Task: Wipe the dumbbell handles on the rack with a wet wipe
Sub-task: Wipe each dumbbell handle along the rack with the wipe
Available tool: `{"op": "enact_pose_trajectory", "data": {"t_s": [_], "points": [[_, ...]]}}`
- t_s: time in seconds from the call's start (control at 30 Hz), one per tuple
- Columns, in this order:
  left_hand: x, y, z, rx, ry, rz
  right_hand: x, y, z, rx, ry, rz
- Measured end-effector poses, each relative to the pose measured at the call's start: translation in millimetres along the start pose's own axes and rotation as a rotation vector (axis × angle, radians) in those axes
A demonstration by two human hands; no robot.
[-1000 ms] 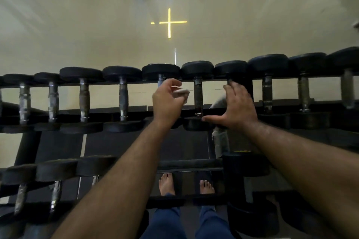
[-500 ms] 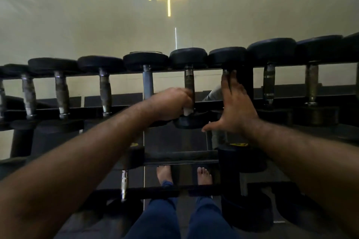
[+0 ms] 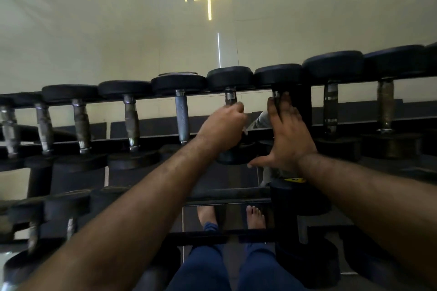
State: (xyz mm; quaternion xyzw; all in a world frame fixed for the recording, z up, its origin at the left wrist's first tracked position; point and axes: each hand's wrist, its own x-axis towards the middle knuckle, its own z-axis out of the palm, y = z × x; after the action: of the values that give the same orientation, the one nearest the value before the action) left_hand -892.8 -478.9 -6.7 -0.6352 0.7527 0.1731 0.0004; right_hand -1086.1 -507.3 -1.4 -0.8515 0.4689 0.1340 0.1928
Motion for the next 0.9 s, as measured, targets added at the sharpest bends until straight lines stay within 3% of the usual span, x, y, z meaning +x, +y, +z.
{"op": "enact_pose_trajectory", "data": {"t_s": [0.07,0.1,0.23,0.33,0.47,0.57,0.6,0.7,0.9], "points": [[0.0,4.4,-14.4,0.014,-0.208,-0.017,0.5,1.2,1.9,-0.004,0.019,-0.006],[2.1,4.2,-20.6,0.037,-0.184,-0.041,0.9,1.8,2.7,-0.004,0.027,-0.007],[18.4,-4.1,-21.8,0.237,0.218,-0.027,0.4,4.1,4.0,0.005,0.039,-0.016],[22.8,-2.6,-5.3,0.364,0.233,-0.004,1.8,5.8,4.8,0.001,0.042,-0.023],[10.4,19.3,-14.4,0.164,-0.123,-0.03,1.6,7.1,4.4,0.007,0.028,-0.038],[8.2,27.6,-26.8,-0.013,-0.423,-0.143,0.2,7.4,3.3,0.008,0.019,-0.035],[11.5,26.0,-28.8,-0.062,-0.419,-0.191,0.3,7.4,3.1,0.004,0.022,-0.039],[20.7,26.2,-30.4,-0.237,-0.192,-0.29,1.5,8.7,5.8,-0.006,0.021,-0.042],[-0.6,20.4,-26.8,-0.178,-0.469,-0.156,1.1,9.1,3.7,-0.003,0.01,-0.041]]}}
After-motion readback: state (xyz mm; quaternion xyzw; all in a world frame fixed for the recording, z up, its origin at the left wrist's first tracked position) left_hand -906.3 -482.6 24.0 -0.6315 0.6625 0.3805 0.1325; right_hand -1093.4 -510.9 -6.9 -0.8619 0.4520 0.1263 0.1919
